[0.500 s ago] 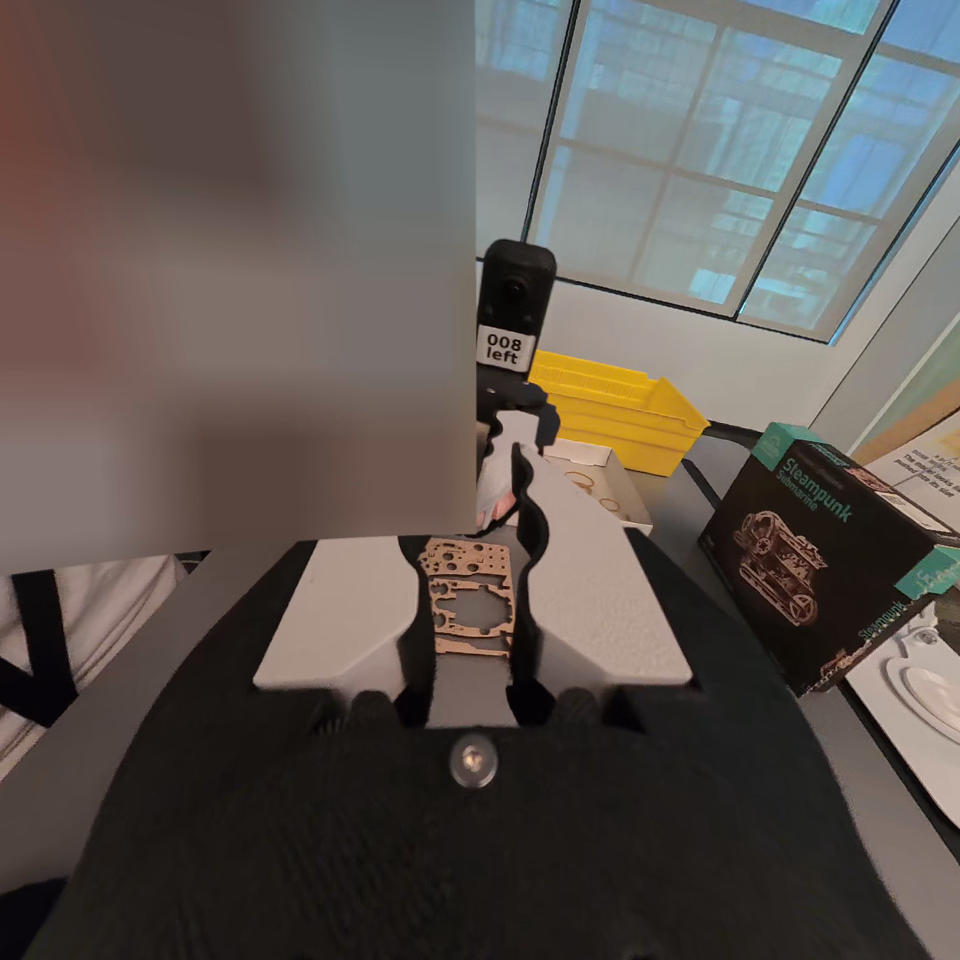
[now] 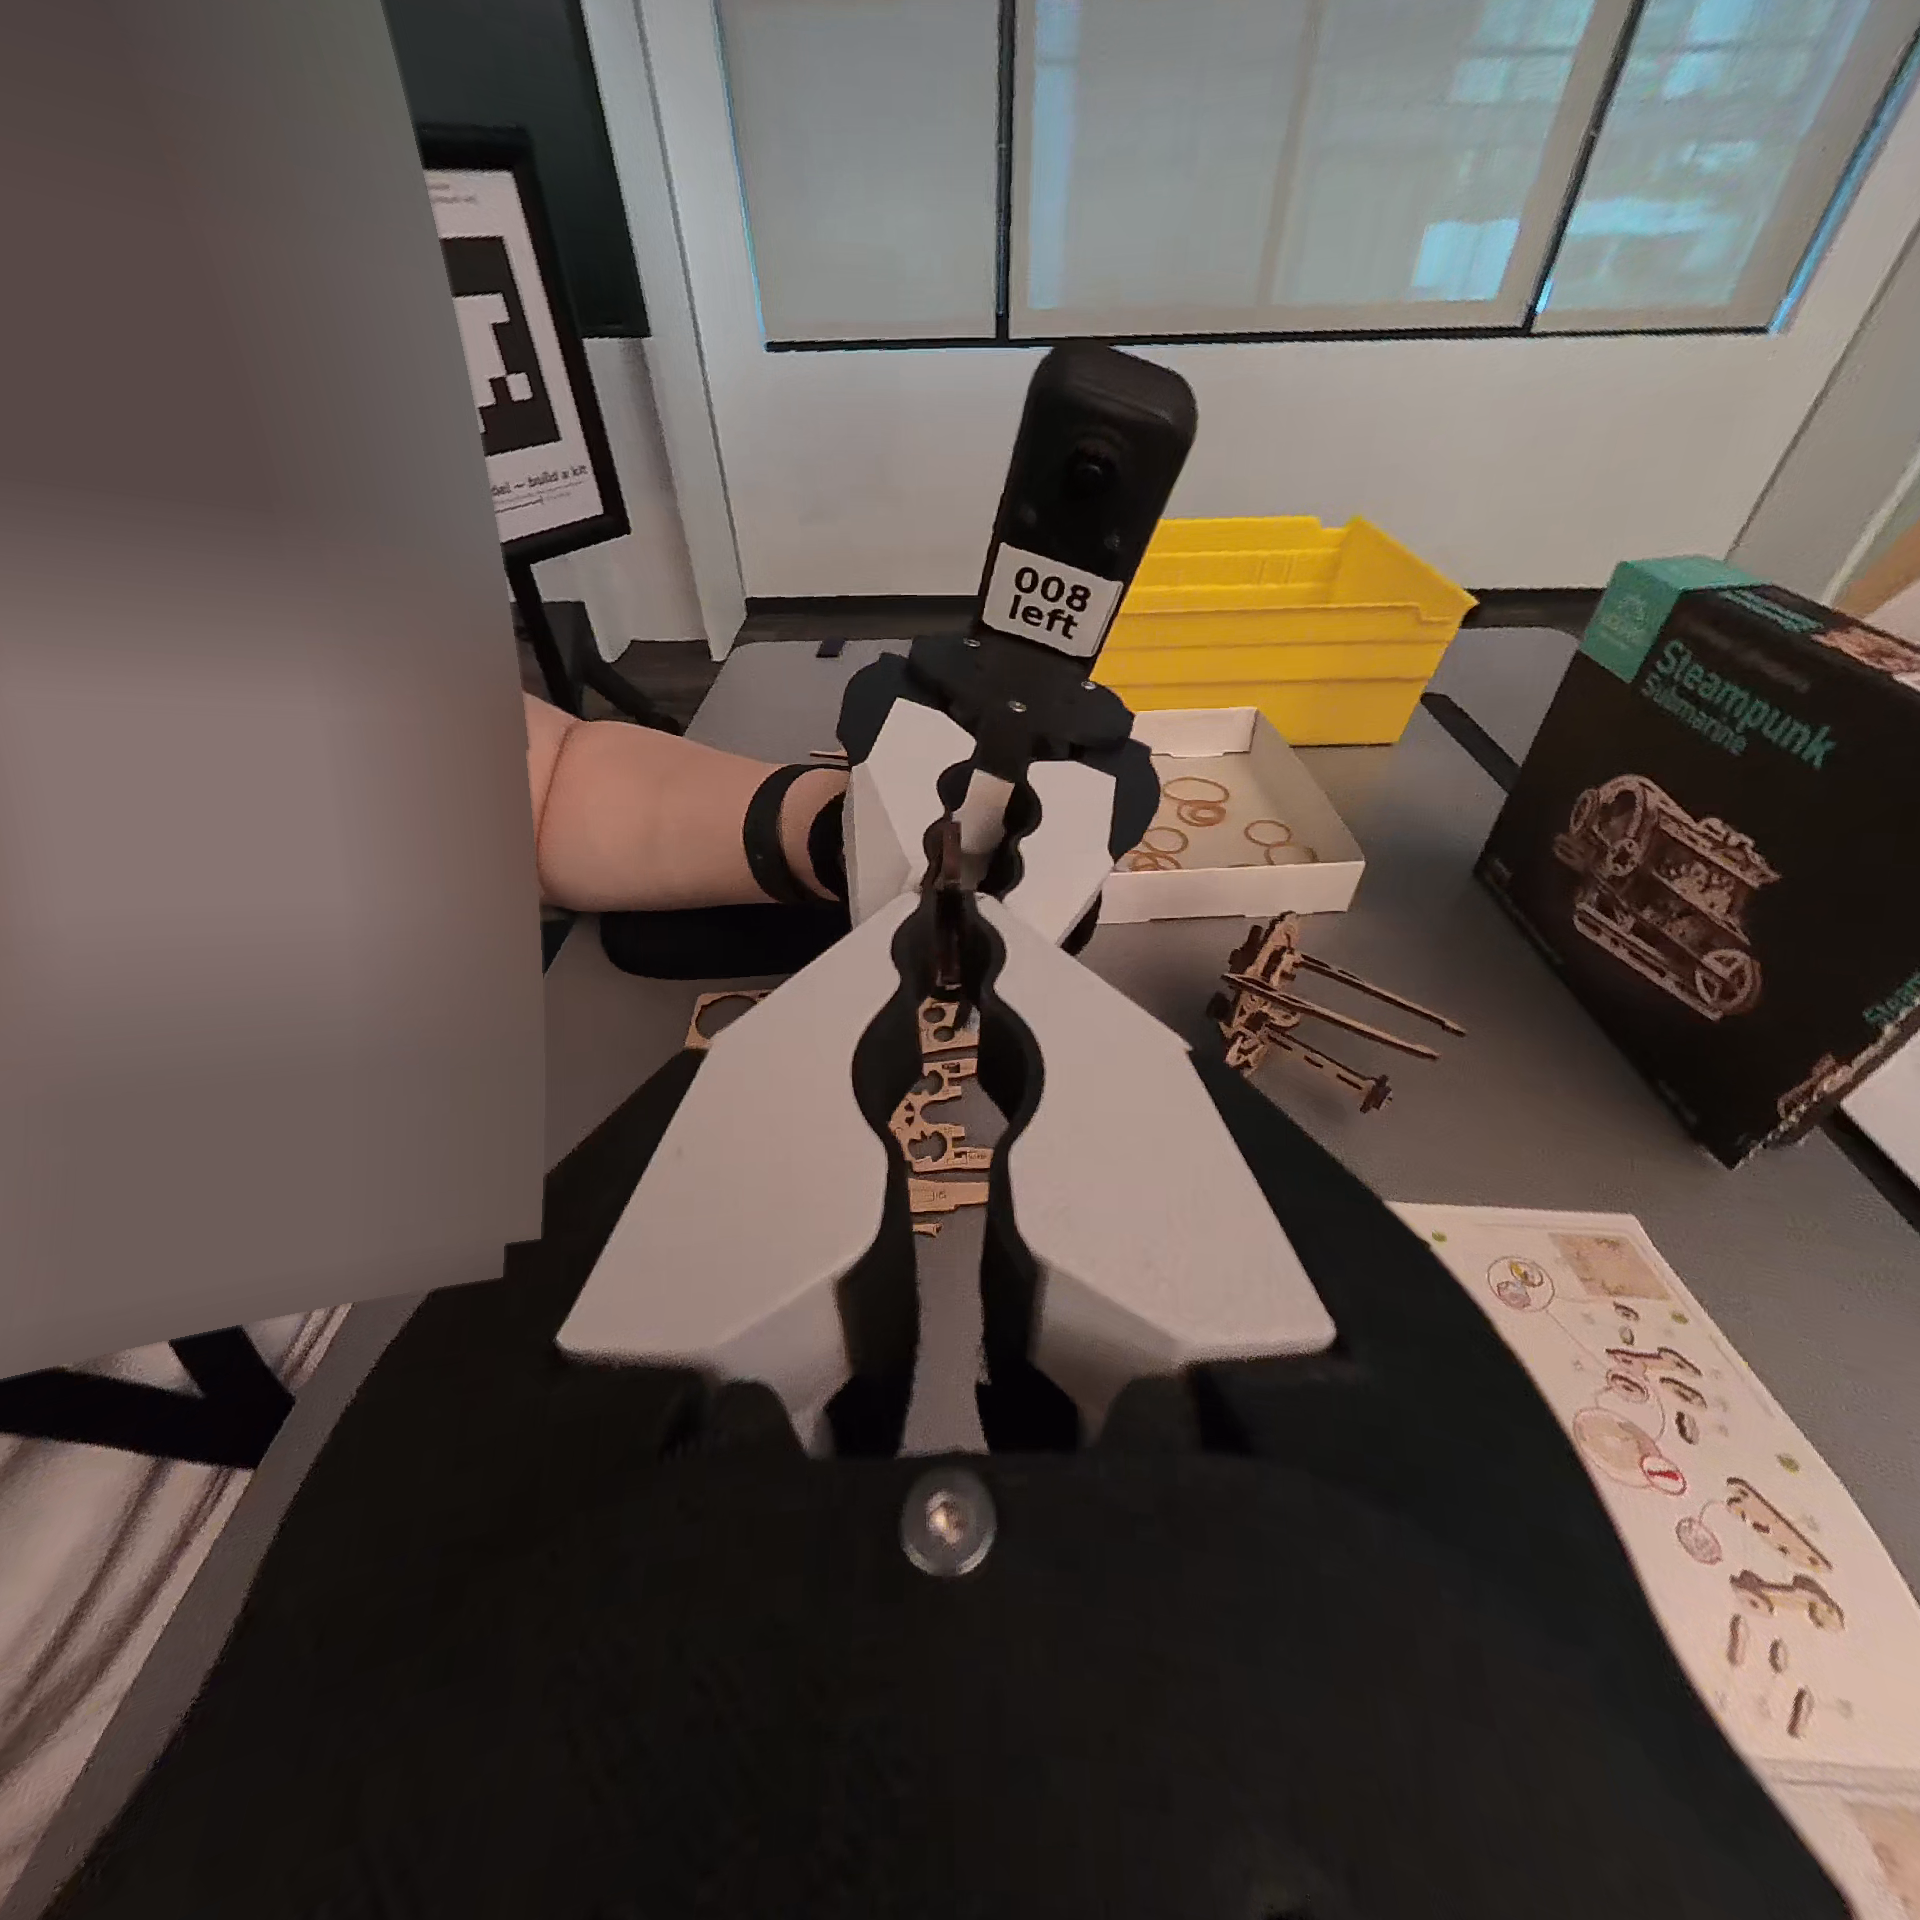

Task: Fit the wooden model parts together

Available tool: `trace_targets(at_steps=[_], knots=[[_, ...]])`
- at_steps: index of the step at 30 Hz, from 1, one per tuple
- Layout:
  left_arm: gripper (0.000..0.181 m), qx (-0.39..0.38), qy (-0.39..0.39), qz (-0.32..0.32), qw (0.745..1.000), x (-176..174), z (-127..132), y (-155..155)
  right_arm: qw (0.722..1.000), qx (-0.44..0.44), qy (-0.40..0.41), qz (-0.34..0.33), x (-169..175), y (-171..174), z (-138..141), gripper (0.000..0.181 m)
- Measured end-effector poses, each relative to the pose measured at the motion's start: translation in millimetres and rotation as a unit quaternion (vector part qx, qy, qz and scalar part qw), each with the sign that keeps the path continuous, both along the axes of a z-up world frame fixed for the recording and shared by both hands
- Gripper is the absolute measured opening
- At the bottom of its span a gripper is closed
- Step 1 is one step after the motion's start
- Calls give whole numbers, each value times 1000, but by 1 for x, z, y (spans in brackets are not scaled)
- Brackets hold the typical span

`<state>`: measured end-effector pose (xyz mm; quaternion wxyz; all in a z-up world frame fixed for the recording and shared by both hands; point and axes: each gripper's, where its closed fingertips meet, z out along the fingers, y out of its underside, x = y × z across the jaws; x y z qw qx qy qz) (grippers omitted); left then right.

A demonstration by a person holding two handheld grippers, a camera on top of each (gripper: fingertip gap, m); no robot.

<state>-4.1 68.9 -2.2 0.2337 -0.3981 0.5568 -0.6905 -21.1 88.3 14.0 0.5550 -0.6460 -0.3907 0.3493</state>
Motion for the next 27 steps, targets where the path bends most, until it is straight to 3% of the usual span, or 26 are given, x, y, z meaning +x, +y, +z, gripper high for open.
trace_targets(at_steps=[1,9,16,22,27], knots=[[11,-5,2,2,1000,0,0,2,1000,-4,3,-9,1,2,0,0],[11,-21,-2,20,1000,1,2,13,997,10,4,-75,1,13,2,0],[11,13,3,54,998,1,2,19,993,30,8,-112,2,17,4,0],[11,24,4,57,998,1,3,19,992,39,11,-117,2,17,5,0],[19,20,5,59,998,3,-1,20,994,-18,63,-85,5,18,4,0]])
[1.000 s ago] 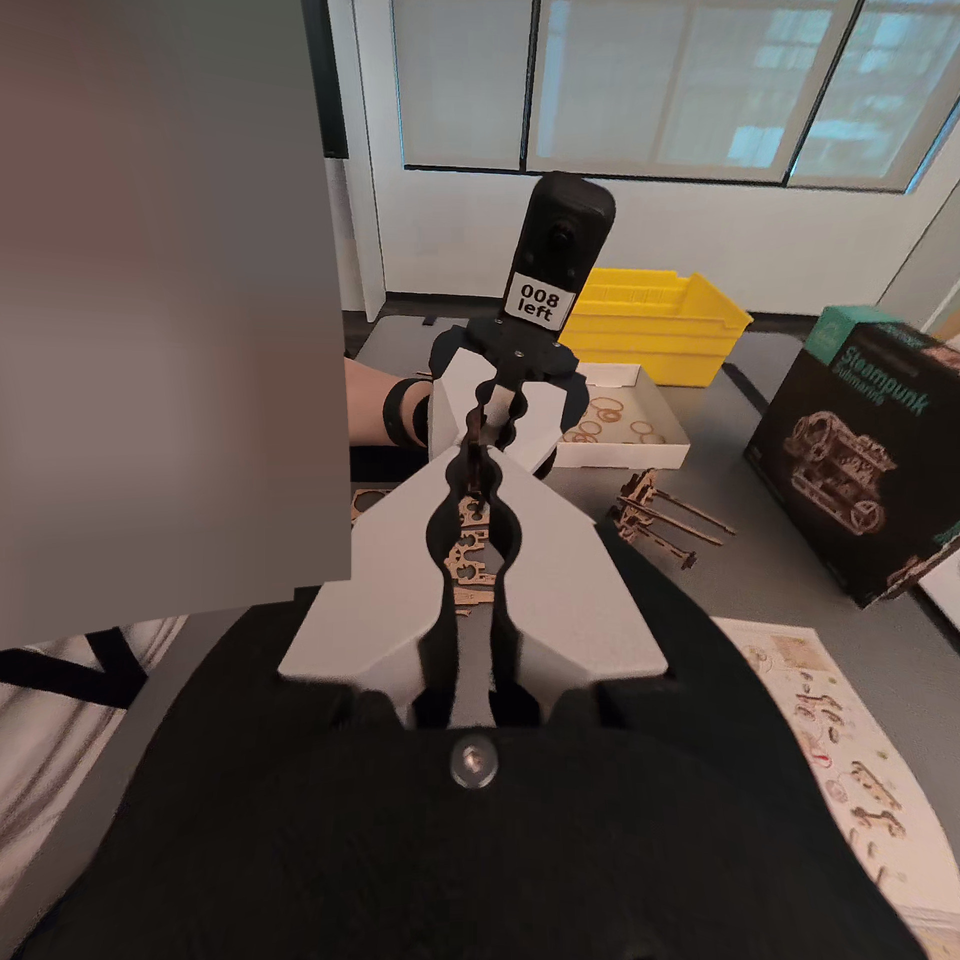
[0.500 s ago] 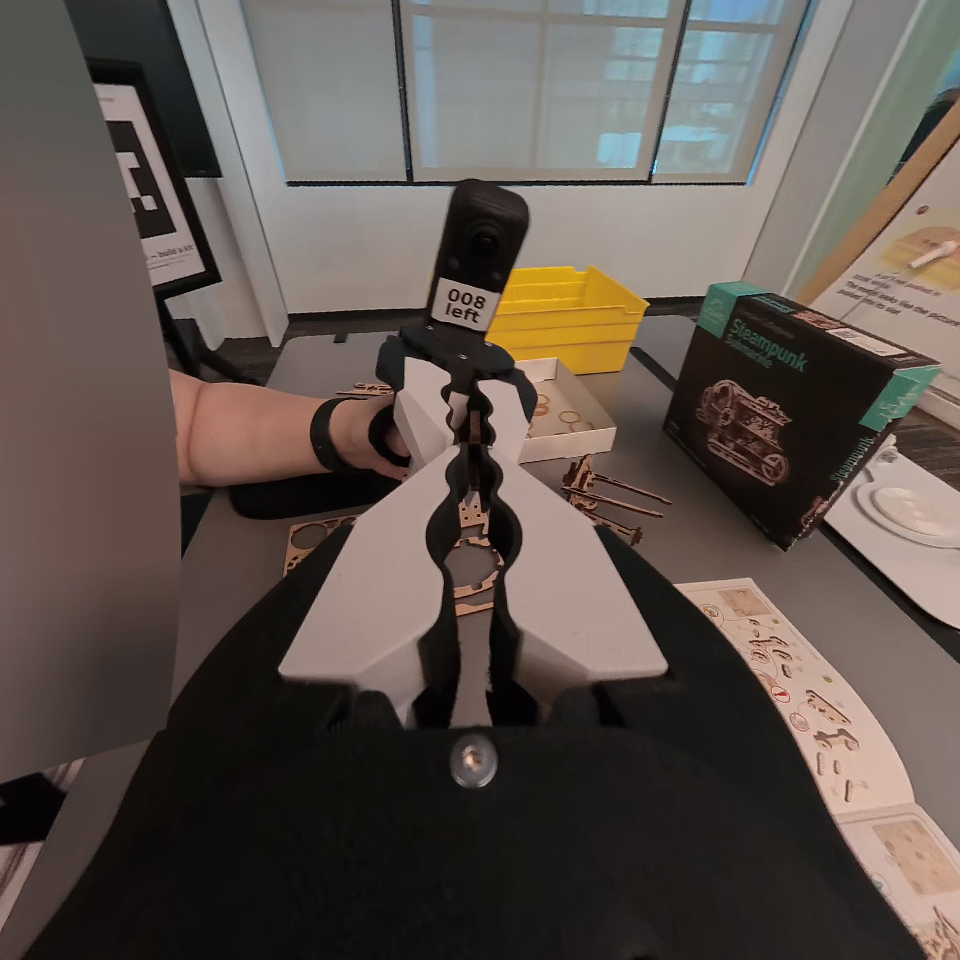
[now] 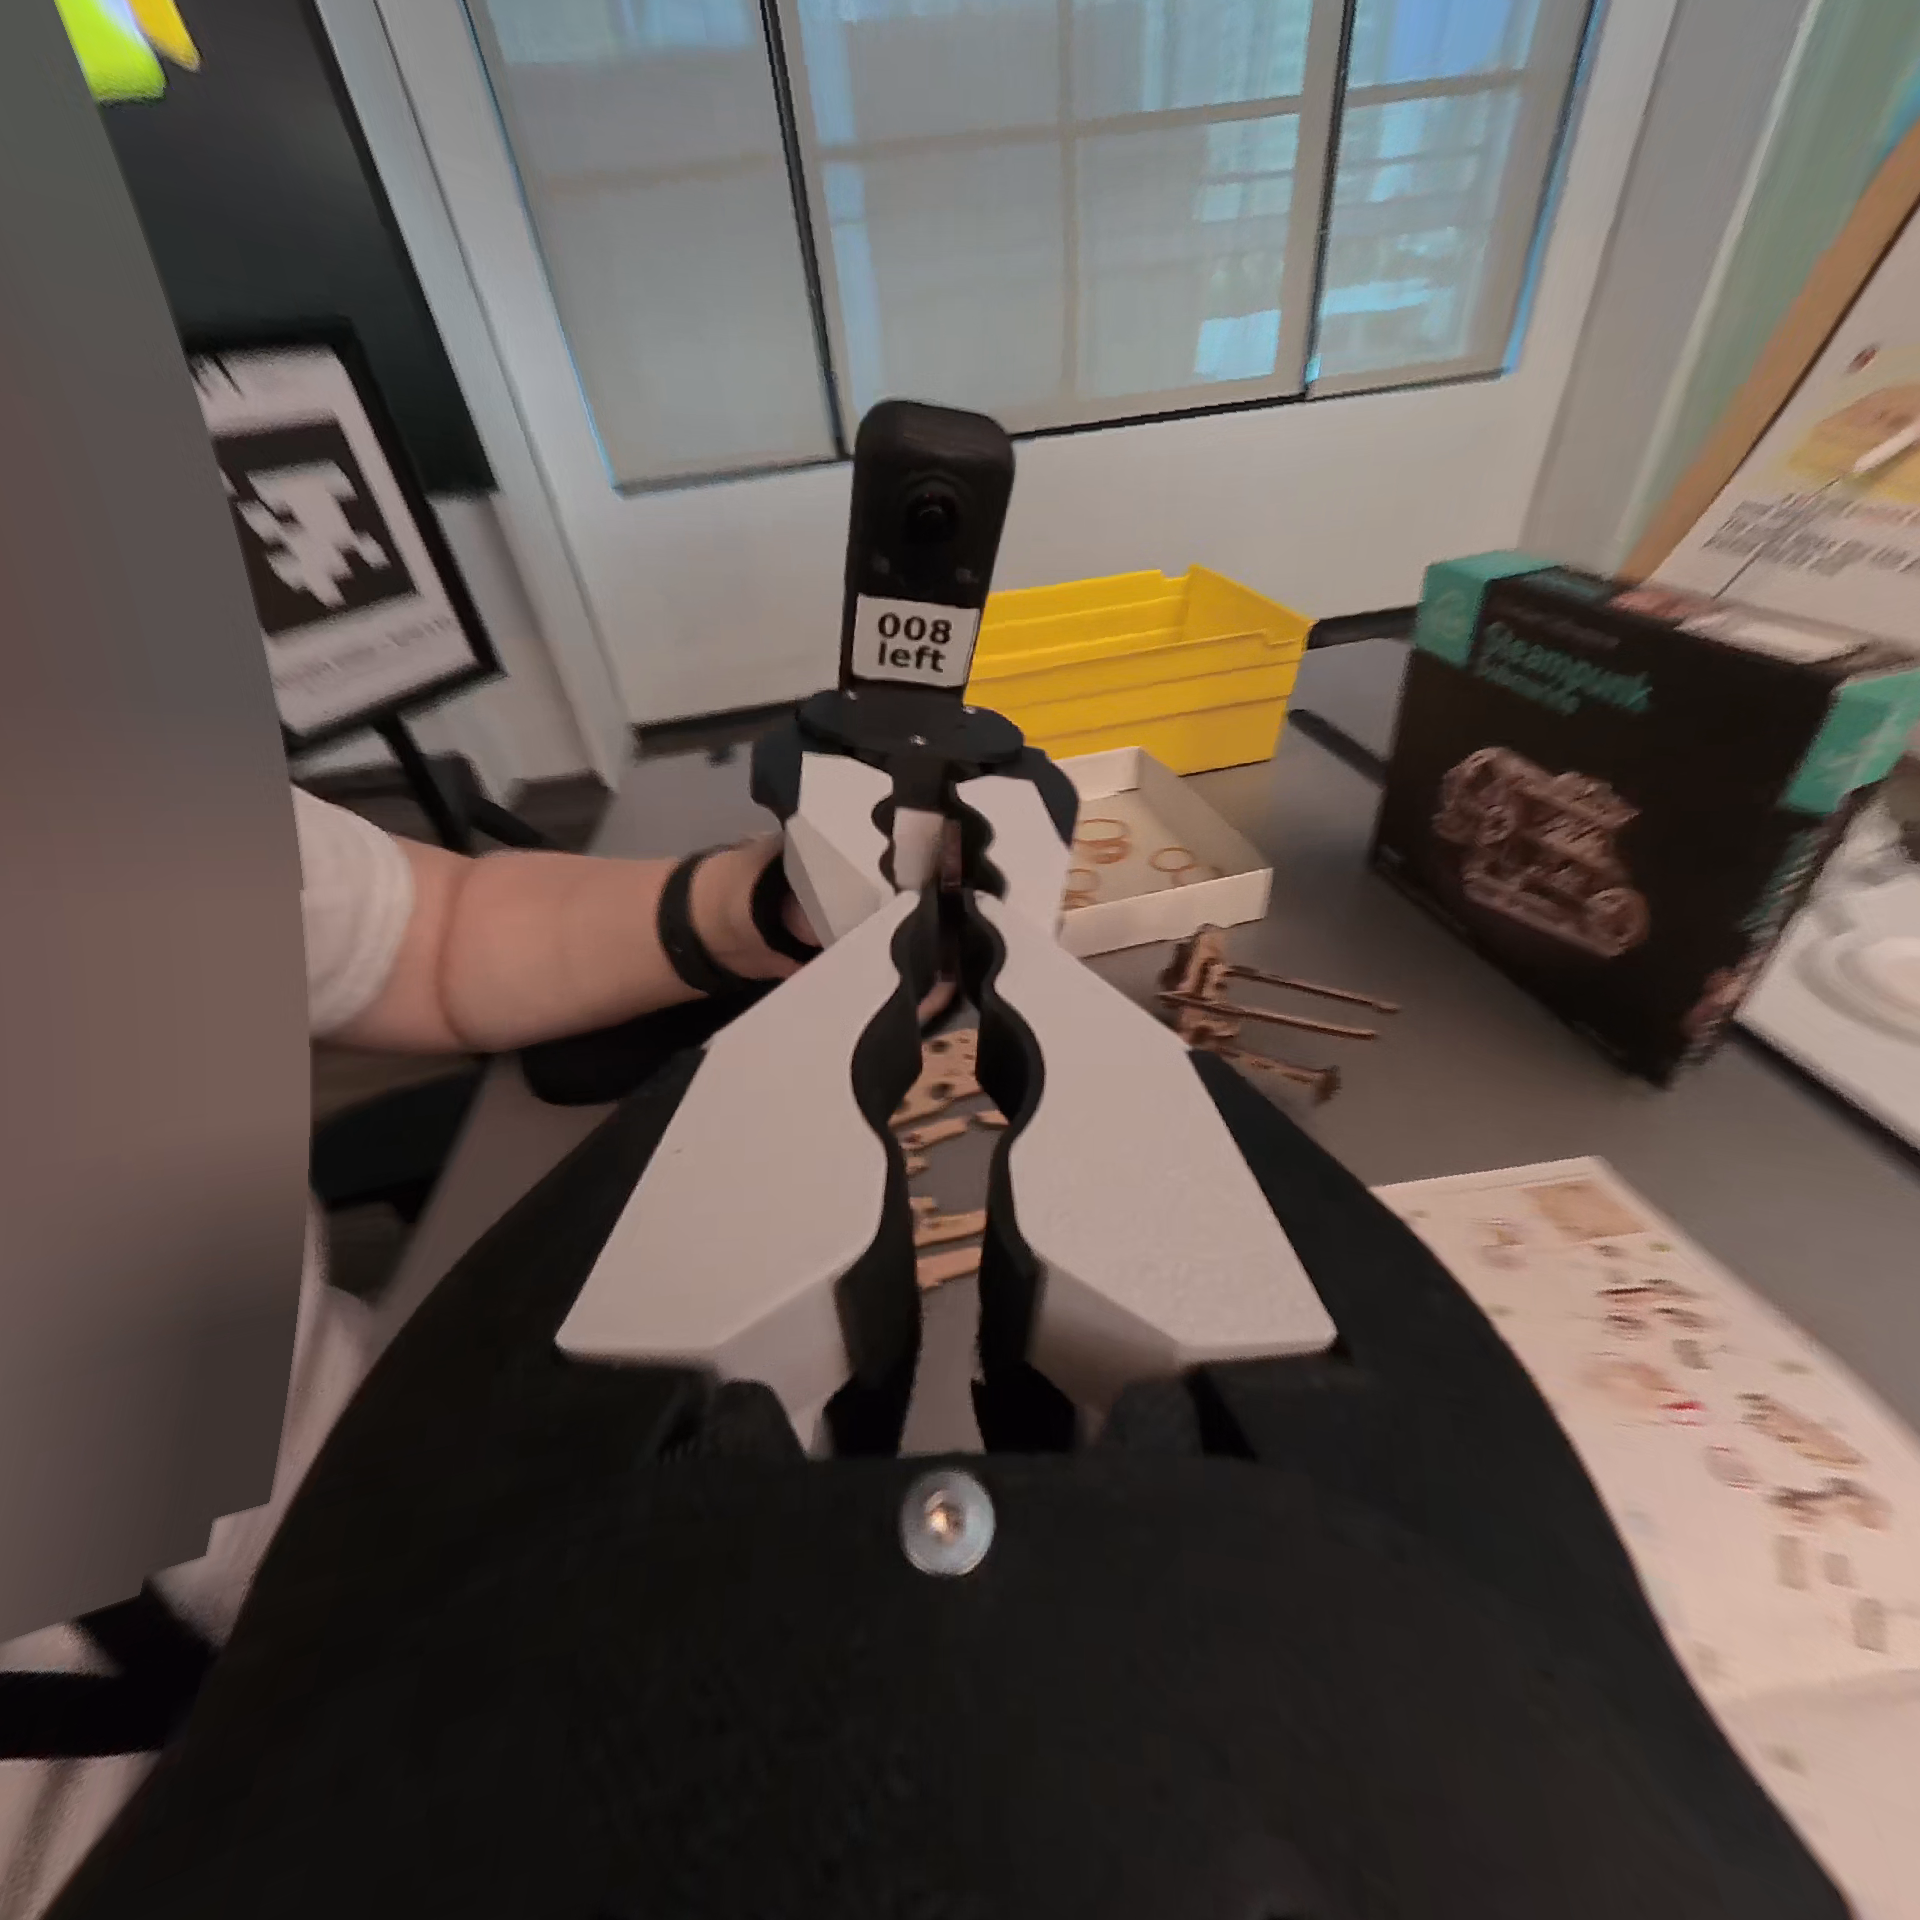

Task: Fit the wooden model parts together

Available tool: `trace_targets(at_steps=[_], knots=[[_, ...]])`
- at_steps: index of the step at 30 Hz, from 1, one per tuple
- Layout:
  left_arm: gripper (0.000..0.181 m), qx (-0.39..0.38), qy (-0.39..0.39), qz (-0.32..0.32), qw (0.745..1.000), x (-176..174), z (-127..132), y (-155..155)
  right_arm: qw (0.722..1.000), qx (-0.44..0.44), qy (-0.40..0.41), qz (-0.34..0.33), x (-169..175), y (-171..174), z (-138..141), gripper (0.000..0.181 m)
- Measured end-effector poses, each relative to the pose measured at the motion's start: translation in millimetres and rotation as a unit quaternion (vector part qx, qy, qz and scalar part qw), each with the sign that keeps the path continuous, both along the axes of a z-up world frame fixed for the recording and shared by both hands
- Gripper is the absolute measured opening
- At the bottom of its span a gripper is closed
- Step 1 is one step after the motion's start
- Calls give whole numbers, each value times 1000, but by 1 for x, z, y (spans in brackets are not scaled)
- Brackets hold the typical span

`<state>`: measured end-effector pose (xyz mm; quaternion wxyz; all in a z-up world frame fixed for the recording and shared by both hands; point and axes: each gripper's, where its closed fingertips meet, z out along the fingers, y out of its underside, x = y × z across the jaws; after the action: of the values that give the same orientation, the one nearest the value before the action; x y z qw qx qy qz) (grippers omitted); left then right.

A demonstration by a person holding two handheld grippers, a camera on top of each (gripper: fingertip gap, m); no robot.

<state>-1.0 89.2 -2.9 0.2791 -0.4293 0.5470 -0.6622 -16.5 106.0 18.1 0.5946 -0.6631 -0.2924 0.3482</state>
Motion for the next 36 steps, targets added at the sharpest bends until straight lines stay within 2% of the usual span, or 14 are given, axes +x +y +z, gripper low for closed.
trace_targets(at_steps=[6,10,15,18,36], knots=[[17,-11,-6,-5,1000,0,1,-1,992,-72,102,32,11,6,2,0],[7,-20,1,7,1000,2,-1,4,979,-114,158,53,16,9,2,0],[3,-69,-11,-9,998,0,5,6,965,-149,204,70,20,13,-1,0],[3,-75,-12,5,997,0,6,10,958,-161,224,83,20,13,1,0],[0,-81,0,15,997,4,1,12,958,-160,219,88,19,15,-5,0]])
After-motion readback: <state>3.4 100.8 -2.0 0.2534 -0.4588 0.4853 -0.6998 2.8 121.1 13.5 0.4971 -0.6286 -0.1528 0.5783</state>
